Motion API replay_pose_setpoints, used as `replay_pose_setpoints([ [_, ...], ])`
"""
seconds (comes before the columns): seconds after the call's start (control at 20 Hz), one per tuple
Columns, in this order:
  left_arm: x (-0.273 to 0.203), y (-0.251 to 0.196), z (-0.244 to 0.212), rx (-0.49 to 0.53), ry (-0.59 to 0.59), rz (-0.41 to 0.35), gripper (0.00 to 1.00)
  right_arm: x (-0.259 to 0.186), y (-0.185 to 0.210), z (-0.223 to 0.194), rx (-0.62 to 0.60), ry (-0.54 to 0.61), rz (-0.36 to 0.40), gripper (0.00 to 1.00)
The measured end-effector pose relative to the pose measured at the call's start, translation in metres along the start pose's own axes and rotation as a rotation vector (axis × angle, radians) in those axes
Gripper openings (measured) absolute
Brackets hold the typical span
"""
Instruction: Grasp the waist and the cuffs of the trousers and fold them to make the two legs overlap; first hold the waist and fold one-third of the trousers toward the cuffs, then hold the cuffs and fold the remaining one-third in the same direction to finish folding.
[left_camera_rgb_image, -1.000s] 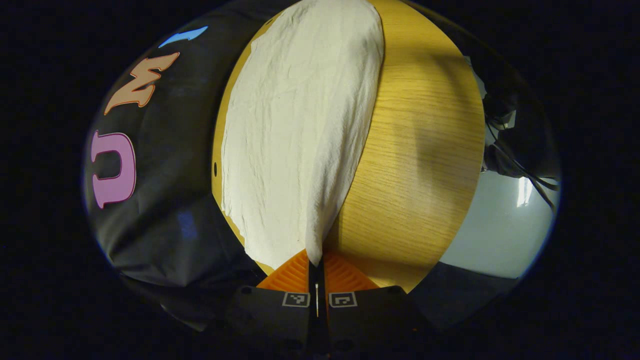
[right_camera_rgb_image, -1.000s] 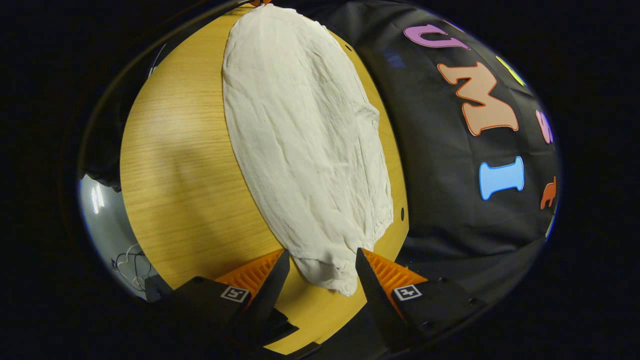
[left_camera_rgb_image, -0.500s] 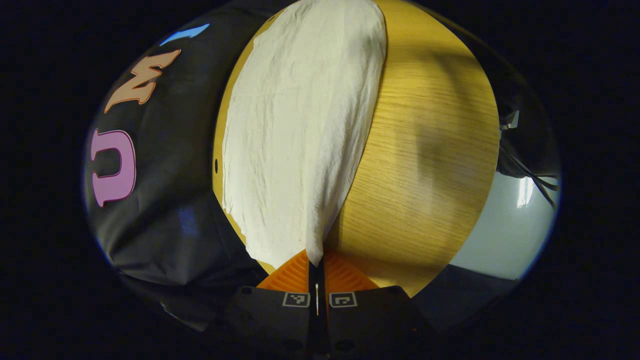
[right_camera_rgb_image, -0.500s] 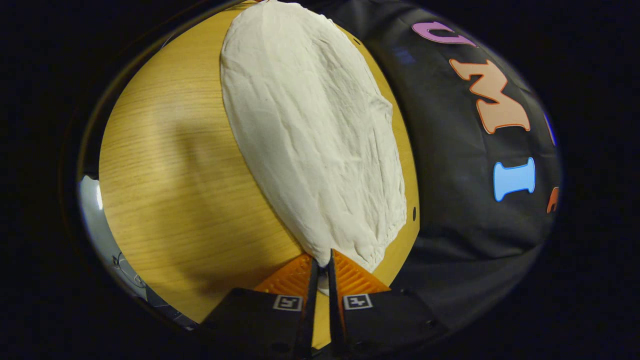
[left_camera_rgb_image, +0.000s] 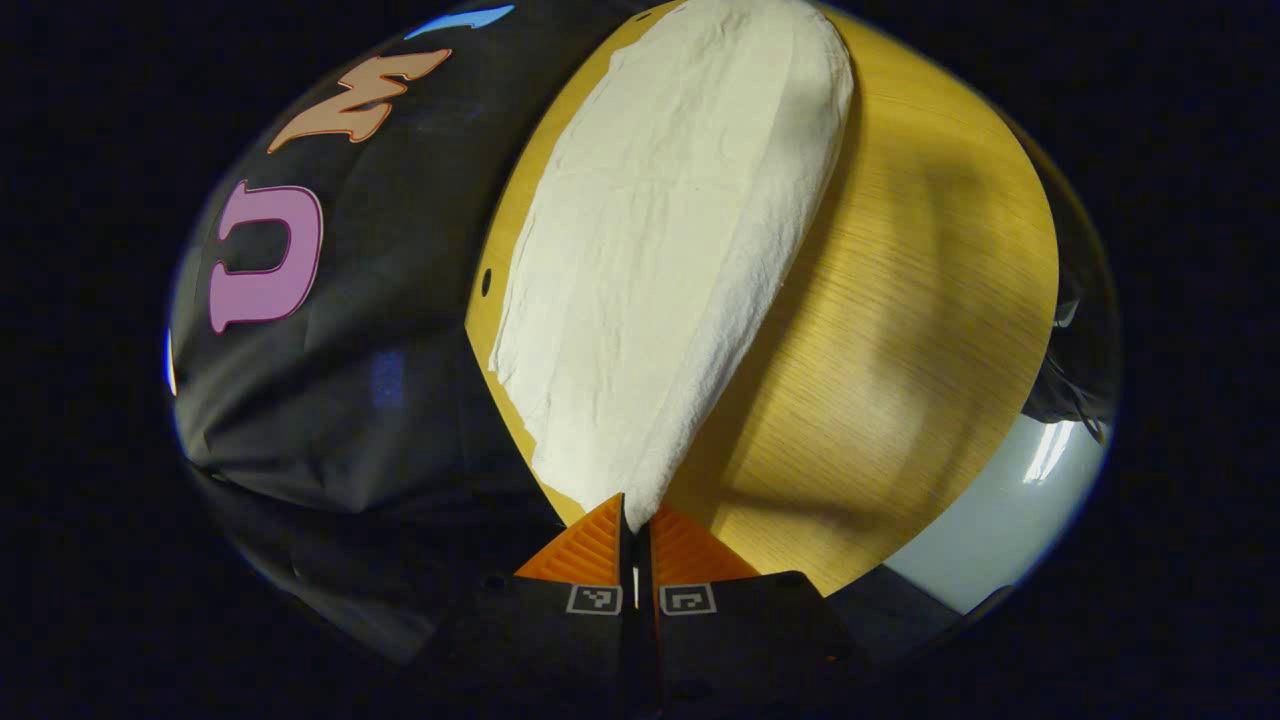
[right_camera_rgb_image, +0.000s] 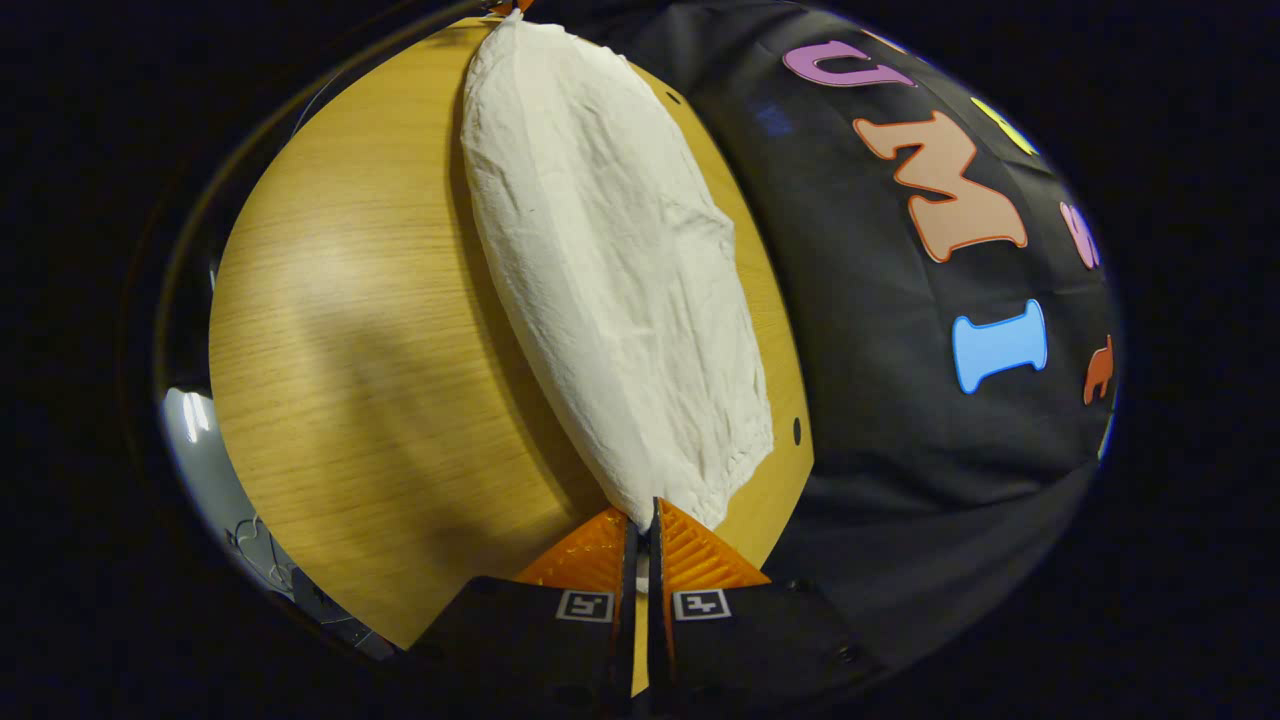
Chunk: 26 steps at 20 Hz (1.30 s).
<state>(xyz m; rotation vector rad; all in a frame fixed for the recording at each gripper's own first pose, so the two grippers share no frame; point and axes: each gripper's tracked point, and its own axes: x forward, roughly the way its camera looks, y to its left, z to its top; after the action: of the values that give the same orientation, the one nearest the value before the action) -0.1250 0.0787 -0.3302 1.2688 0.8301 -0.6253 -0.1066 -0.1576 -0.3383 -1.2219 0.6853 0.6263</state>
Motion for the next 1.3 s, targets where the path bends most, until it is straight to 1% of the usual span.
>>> replay_pose_setpoints([
  [0.1,-0.007,0.015,0.002,-0.027,0.019,0.041,0.0,0.0,-0.017,0.005,0.037,-0.02,-0.021,0.07],
  [0.3,-0.009,0.051,0.019,-0.137,0.034,0.127,0.0,0.002,-0.054,0.019,0.059,-0.073,-0.081,0.05],
  [0.4,-0.015,0.063,0.03,-0.186,0.039,0.175,0.0,0.006,-0.07,0.024,0.081,-0.086,-0.109,0.05],
  [0.45,-0.022,0.065,0.038,-0.211,0.041,0.195,0.0,0.007,-0.078,0.027,0.095,-0.087,-0.125,0.07],
  [0.5,-0.022,0.07,0.047,-0.23,0.035,0.208,0.0,0.009,-0.084,0.028,0.111,-0.082,-0.137,0.07],
  [0.55,-0.023,0.076,0.046,-0.245,0.035,0.218,0.0,0.011,-0.09,0.031,0.128,-0.078,-0.148,0.1],
  [0.6,-0.021,0.081,0.047,-0.252,0.031,0.226,0.0,0.013,-0.096,0.034,0.142,-0.073,-0.16,0.07],
  [0.7,-0.016,0.104,0.056,-0.254,0.015,0.235,0.0,0.02,-0.109,0.038,0.161,-0.055,-0.187,0.07],
  [0.75,-0.012,0.116,0.062,-0.261,0.008,0.238,0.0,0.023,-0.114,0.04,0.171,-0.041,-0.199,0.1],
  [0.8,-0.004,0.128,0.068,-0.274,-0.004,0.243,0.0,0.026,-0.121,0.044,0.181,-0.032,-0.21,0.07],
  [1.0,0.033,0.164,0.087,-0.34,-0.035,0.261,0.0,0.049,-0.145,0.058,0.231,0.013,-0.252,0.07],
  [1.05,0.038,0.169,0.09,-0.355,-0.045,0.262,0.0,0.055,-0.151,0.062,0.248,0.023,-0.263,0.1],
  [1.15,0.054,0.181,0.098,-0.378,-0.058,0.263,0.0,0.069,-0.161,0.067,0.284,0.042,-0.277,0.05],
  [1.2,0.065,0.186,0.103,-0.39,-0.063,0.261,0.0,0.078,-0.165,0.068,0.301,0.051,-0.282,0.07],
  [1.3,0.086,0.192,0.11,-0.429,-0.073,0.247,0.0,0.095,-0.169,0.072,0.334,0.074,-0.284,0.07],
])
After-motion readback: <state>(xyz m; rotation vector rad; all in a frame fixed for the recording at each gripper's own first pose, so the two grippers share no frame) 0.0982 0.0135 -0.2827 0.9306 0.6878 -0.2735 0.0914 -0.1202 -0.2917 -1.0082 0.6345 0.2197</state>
